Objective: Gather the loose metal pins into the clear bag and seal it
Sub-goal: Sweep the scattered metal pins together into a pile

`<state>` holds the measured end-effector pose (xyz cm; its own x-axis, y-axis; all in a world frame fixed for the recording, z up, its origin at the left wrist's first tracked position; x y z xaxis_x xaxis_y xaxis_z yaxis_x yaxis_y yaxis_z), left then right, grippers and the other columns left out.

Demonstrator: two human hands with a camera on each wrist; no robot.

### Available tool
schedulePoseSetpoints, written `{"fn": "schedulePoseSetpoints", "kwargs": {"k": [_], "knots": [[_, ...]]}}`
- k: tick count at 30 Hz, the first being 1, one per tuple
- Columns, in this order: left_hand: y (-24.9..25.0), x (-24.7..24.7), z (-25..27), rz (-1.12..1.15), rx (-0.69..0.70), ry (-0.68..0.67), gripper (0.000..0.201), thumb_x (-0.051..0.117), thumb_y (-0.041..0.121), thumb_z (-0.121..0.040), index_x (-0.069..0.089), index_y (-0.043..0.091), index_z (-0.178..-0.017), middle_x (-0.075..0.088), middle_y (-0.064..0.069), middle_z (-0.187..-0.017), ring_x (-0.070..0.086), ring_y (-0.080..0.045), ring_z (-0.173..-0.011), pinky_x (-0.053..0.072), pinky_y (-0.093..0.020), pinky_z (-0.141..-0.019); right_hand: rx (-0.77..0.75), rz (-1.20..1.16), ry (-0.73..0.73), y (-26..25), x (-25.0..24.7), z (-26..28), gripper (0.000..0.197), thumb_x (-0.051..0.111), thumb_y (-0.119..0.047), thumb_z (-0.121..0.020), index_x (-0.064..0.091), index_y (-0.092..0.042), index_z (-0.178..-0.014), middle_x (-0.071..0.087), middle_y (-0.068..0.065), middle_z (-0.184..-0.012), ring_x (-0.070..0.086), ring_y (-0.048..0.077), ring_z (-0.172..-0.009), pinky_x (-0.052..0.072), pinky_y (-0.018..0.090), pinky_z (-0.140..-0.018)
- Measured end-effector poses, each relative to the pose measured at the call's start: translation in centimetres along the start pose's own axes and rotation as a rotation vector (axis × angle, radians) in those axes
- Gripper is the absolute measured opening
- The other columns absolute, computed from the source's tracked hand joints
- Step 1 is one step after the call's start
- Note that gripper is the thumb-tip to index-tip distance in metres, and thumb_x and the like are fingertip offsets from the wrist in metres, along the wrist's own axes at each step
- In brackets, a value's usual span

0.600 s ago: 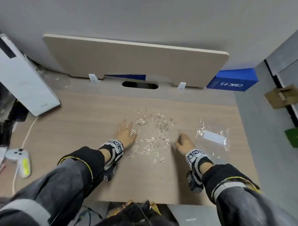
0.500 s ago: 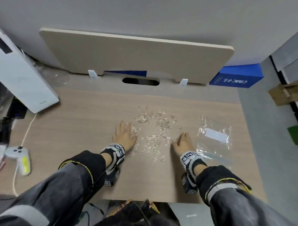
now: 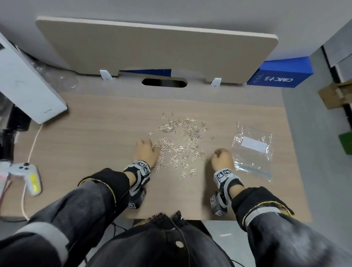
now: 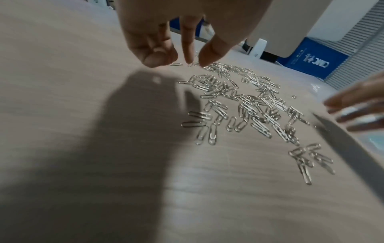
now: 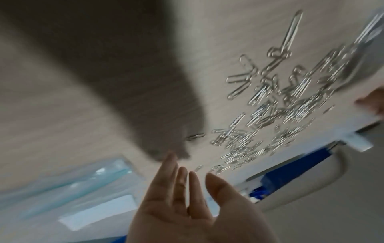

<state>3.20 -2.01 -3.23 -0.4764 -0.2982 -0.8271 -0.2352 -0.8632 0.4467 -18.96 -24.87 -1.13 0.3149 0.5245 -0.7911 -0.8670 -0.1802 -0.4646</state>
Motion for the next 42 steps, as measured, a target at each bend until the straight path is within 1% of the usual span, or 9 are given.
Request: {"fn": "schedulePoseSetpoints", "kwargs": {"k": [3,6,11,15,19,22,29,37,42], "knots": [[-1.9,2.1,0.4,0.076,-0.204,-0.151,0.035,0.05,0.028,-0.078,0.057,0.0,-0.097,0.063,-0.023,-0.102,0.059,-0.038,-0.09,0.047,-0.038,-0.074,0.214,-0.146,-0.084,2.2,1.3,0.0,0.016,0.051,-0.011,-0.084,0.062,-0.005,-0.095,0.064,0.013,-0.095,0.064,0.033,-0.092,0.053,0.039,-0.083],[-0.6,3.5,1.3,0.217,-0.181,-0.195,0.019,0.053,0.021,-0.079,0.062,0.004,-0.083,0.067,-0.02,-0.092,0.061,-0.033,-0.084,0.043,-0.029,-0.07,0.22,-0.321,-0.138,1.7,3.9,-0.1,0.018,0.051,-0.005,-0.08,0.061,-0.019,-0.074,0.068,0.011,-0.095,0.067,0.033,-0.09,0.056,0.047,-0.084],[2.3,4.6,2.2,0.657,-0.185,-0.395,0.019,0.044,0.001,-0.089,0.054,0.015,-0.08,0.055,-0.009,-0.069,0.055,-0.022,-0.056,0.049,-0.029,-0.047,0.235,-0.658,-0.466,-1.8,6.7,1.7,0.022,0.05,0.01,-0.086,0.063,0.0,-0.1,0.063,0.013,-0.08,0.061,0.021,-0.067,0.058,0.03,-0.064],[0.8,4.0,2.5,0.568,-0.184,-0.463,0.025,0.039,-0.001,-0.091,0.056,0.009,-0.075,0.058,-0.009,-0.06,0.052,-0.019,-0.042,0.043,-0.025,-0.037,0.124,-0.519,-0.558,-1.7,5.6,3.3,0.026,0.041,0.009,-0.089,0.066,0.001,-0.091,0.064,0.009,-0.067,0.06,0.014,-0.053,0.053,0.022,-0.052],[0.3,5.1,4.2,0.304,-0.109,-0.628,0.028,0.04,0.001,-0.083,0.06,0.013,-0.068,0.064,-0.004,-0.059,0.056,-0.016,-0.044,0.045,-0.021,-0.047,0.074,-0.187,-0.853,-0.5,8.5,5.7,0.027,0.045,0.003,-0.086,0.07,-0.004,-0.08,0.069,0.008,-0.063,0.062,0.015,-0.05,0.051,0.023,-0.051],[0.8,5.6,4.5,0.311,-0.085,-0.619,0.026,0.045,0.004,-0.083,0.06,0.014,-0.064,0.063,-0.005,-0.06,0.054,-0.018,-0.045,0.045,-0.022,-0.05,0.054,-0.137,-0.909,-1.9,10.2,6.0,0.028,0.044,0.002,-0.084,0.07,-0.007,-0.08,0.072,0.007,-0.067,0.065,0.015,-0.054,0.052,0.027,-0.056],[-0.5,4.4,3.9,0.378,-0.11,-0.547,0.033,0.034,-0.004,-0.082,0.06,0.011,-0.067,0.061,-0.005,-0.059,0.054,-0.016,-0.044,0.043,-0.019,-0.045,0.042,-0.443,-0.725,-5.7,8.8,3.9,0.029,0.046,0.008,-0.086,0.066,0.001,-0.105,0.07,0.01,-0.08,0.062,0.014,-0.064,0.054,0.022,-0.061],[-2.6,2.4,2.7,0.497,-0.189,-0.329,0.034,0.034,-0.007,-0.077,0.056,0.01,-0.057,0.053,-0.006,-0.049,0.046,-0.019,-0.04,0.04,-0.023,-0.045,-0.026,-0.185,-1.001,-5.3,13.1,8.6,0.031,0.04,0.003,-0.089,0.068,-0.003,-0.101,0.072,0.005,-0.078,0.066,0.014,-0.064,0.055,0.026,-0.064],[-3.4,1.2,2.4,0.492,-0.204,-0.307,0.034,0.031,-0.008,-0.075,0.056,0.008,-0.059,0.054,-0.008,-0.051,0.047,-0.02,-0.041,0.041,-0.024,-0.047,-0.011,-0.288,-0.896,-9.0,14.8,7.6,0.04,0.029,0.009,-0.084,0.064,-0.001,-0.101,0.07,0.01,-0.075,0.068,0.016,-0.059,0.055,0.027,-0.059]]}}
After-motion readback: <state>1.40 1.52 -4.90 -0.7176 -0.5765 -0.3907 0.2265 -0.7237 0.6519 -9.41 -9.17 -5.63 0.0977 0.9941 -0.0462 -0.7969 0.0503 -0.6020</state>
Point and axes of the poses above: each hand's wrist, its own z-axis away from the middle knuckle, its own x-axis out of the palm, y = z × x, the point moved 7 cm from there along -z, towards the middle knuckle
